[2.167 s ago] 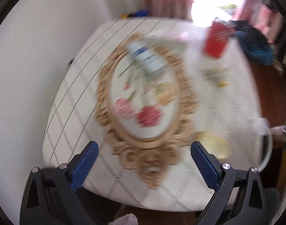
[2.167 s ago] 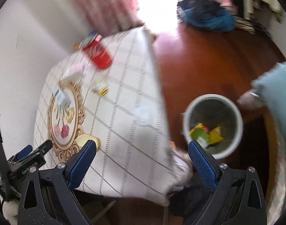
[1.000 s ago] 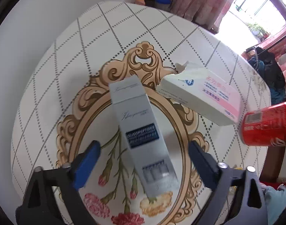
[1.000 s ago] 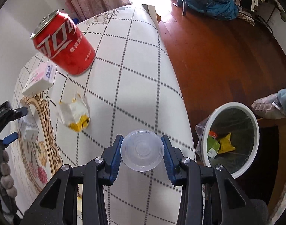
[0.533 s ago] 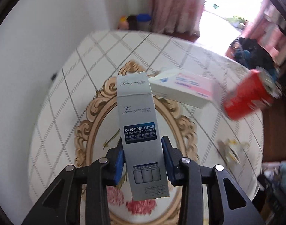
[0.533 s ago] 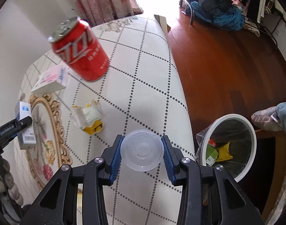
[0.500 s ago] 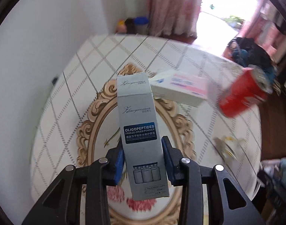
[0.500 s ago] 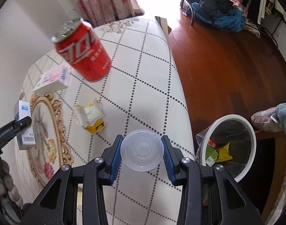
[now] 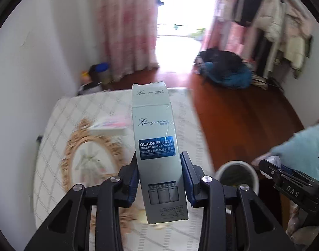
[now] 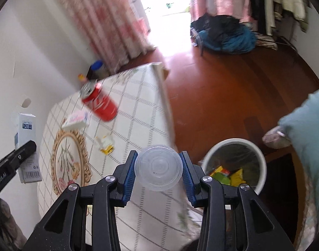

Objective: Collect trash
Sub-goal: 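Carry both items over the white bin and open both tools to drop them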

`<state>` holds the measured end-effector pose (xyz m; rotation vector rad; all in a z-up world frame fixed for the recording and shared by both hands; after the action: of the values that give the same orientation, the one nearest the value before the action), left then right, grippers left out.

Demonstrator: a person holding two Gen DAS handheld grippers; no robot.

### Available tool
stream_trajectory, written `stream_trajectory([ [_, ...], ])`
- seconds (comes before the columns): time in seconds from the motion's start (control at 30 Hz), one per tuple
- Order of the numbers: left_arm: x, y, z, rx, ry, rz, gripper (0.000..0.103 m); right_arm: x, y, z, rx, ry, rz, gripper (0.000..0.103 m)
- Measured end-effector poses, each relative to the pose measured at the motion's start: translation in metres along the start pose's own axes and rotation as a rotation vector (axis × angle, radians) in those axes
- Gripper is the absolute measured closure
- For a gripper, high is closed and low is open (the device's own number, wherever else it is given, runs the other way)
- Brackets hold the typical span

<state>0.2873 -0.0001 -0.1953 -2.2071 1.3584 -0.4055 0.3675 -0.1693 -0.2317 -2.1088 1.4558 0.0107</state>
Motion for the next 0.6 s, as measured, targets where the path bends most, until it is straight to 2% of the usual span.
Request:
stream_trajectory([
  [0.17, 0.070, -0.003, 0.000, -0.001, 0.095, 0.091, 0.070, 0.065, -0.002, -0.043, 0.058, 0.037, 0.079, 0.060],
  [0.33, 0.145, 0.004, 0.019, -0.054, 0.174, 0.177, 0.070, 0.134, 0.006, -0.063, 0.067, 0.097, 0.150, 0.060],
  [0.5, 0.210, 0.029, 0.051, -0.165, 0.258, 0.252, 0.070, 0.199, 0.025, -0.055, 0.018, 0.148, 0.212, 0.060],
  [0.6, 0.241, 0.045, 0.083, -0.280, 0.319, 0.282, 0.070, 0.232, 0.042, -0.036, -0.035, 0.154, 0.254, 0.060],
])
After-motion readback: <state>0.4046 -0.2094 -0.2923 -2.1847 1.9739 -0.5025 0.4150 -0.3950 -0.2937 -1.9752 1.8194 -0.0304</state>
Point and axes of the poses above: each gripper's, at about its wrist camera, not at the fingertips, and z roughly the way its jaws point, x to its right, y to its underside, the point moved 6 cm from there along z, roughly the way its jaws point, and after that the axes turned 5 degrees about -y, right-handed, at the moved point
